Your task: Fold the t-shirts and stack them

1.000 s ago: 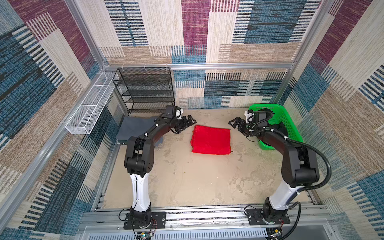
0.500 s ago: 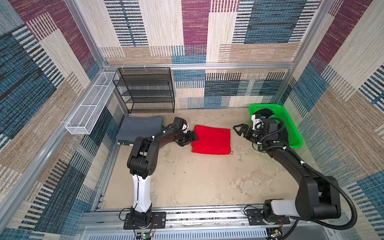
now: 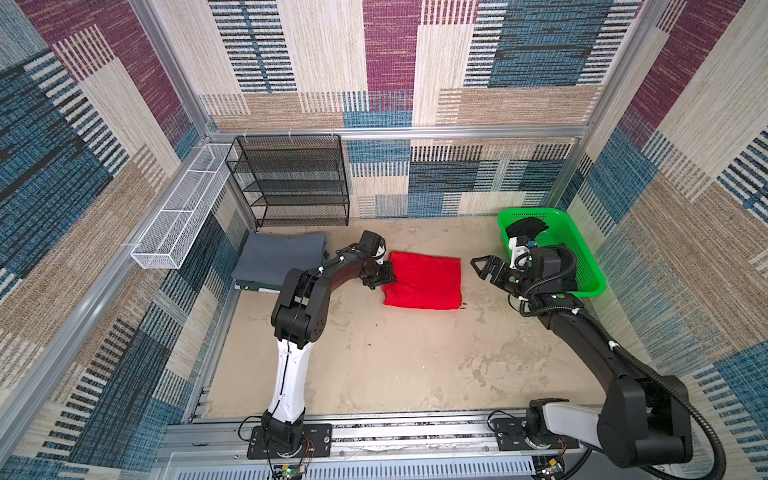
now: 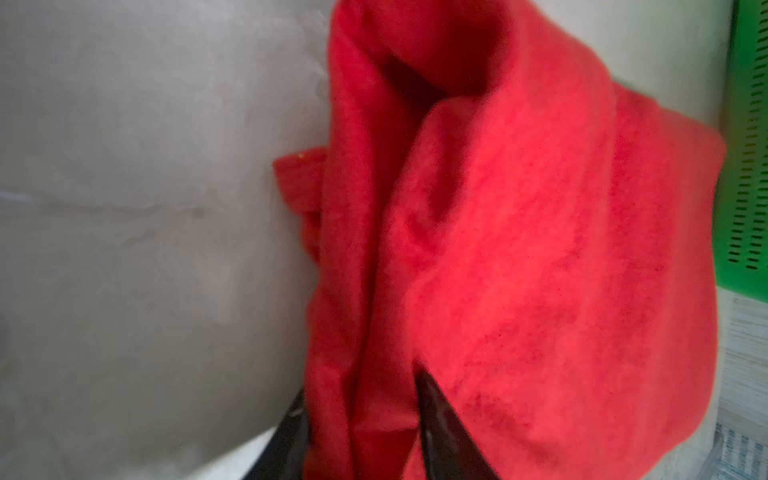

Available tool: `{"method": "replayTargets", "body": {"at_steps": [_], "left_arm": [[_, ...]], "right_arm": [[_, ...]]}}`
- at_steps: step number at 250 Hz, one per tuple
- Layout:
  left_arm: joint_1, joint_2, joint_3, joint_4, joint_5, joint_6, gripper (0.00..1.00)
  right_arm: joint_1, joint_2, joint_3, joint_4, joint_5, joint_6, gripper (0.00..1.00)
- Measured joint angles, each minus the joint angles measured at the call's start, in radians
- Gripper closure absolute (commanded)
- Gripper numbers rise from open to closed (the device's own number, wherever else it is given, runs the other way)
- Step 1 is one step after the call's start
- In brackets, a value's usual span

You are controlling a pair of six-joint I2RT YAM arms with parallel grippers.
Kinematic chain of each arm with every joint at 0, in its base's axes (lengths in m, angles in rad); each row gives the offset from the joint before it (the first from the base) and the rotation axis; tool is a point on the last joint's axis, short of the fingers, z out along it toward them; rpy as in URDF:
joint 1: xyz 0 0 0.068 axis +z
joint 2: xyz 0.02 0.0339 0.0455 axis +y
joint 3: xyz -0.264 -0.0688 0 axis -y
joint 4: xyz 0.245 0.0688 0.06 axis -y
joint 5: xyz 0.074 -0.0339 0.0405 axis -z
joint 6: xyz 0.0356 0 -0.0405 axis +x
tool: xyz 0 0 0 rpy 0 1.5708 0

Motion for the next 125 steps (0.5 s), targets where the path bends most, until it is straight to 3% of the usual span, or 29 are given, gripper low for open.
{"method": "replayTargets", "body": {"at_steps": [18, 125], "left_arm": [[-0.008, 0.010, 0.027, -0.035, -0.014, 0.007, 1.00], [0.011, 0.010, 0.332, -0.296, -0.104, 0.148, 1.00]], "right_arm": [[0.000, -0.008, -0.010, 0.000, 0.008, 0.000, 0.01], [0.000, -0.072, -0.117, 0.026, -0.006, -0.008, 0.01]]}}
